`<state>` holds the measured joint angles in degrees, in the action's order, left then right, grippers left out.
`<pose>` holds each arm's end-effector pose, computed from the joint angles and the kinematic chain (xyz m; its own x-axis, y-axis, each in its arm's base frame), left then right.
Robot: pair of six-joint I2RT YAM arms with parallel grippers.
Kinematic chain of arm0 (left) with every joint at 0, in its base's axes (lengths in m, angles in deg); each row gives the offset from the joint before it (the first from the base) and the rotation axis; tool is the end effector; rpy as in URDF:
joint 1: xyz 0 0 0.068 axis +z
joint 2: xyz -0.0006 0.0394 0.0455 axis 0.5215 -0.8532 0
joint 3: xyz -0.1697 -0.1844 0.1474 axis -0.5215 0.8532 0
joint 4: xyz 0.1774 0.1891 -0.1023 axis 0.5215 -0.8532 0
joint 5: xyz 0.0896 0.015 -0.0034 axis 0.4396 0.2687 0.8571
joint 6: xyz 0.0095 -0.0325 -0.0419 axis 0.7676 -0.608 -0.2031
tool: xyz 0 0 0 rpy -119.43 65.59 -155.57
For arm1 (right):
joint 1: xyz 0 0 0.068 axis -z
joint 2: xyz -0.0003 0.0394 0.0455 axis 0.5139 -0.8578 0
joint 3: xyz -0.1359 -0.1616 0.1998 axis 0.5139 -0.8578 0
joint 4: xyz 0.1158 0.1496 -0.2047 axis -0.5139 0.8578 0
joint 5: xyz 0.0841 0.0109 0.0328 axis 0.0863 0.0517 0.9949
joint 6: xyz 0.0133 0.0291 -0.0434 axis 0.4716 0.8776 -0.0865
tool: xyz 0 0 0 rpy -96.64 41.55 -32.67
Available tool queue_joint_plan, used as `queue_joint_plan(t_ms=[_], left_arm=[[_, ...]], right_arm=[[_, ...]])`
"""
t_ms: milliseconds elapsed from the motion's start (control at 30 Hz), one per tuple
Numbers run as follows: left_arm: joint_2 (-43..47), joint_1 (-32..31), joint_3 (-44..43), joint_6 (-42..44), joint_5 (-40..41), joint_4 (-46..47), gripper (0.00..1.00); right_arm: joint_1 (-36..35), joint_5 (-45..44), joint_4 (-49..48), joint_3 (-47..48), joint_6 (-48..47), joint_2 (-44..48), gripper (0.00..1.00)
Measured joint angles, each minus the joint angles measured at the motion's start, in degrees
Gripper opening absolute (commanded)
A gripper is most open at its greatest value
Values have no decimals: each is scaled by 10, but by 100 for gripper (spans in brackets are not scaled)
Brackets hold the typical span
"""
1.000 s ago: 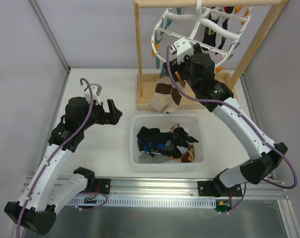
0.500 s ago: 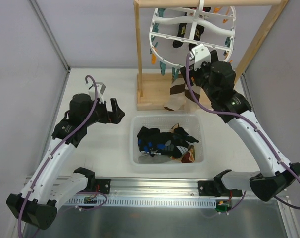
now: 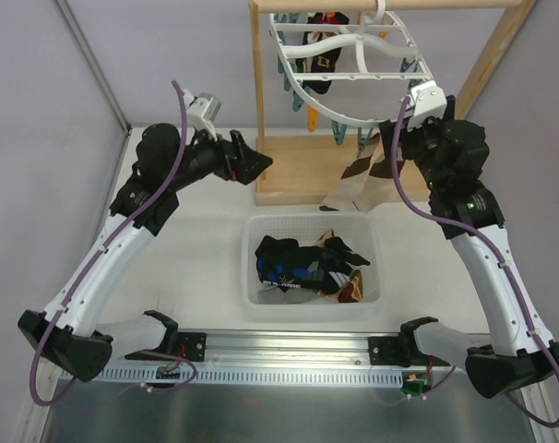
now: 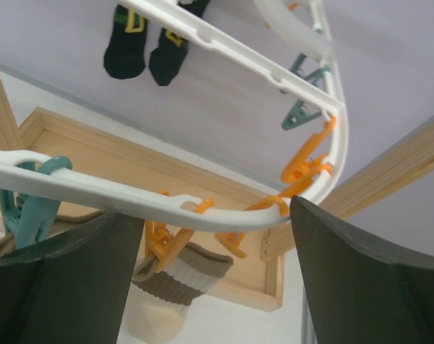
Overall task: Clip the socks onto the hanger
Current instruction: Rotate the hanger at the clothesline.
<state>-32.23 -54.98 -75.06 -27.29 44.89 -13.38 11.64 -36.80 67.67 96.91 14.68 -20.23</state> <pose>0.2281 -0.1139 0.4587 -0.2664 -0.2291 -0.9362 0.6611 0.6634 -0.3505 0.2379 0.0793 0.5004 0.1786 -0.5646 -0.8058 -0.1516 0.7934 -0.5895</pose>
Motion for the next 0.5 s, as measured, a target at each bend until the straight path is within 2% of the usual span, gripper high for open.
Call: queue_joint_plan(t_ms=[200,500], left_arm=[[-115,-56,-141,30,10,46,99],[-236,-57,-275,44,27,90,99]], right_arm=[[69,10,0,0,20,22,85],[175,34,-2,1,71,24,91]])
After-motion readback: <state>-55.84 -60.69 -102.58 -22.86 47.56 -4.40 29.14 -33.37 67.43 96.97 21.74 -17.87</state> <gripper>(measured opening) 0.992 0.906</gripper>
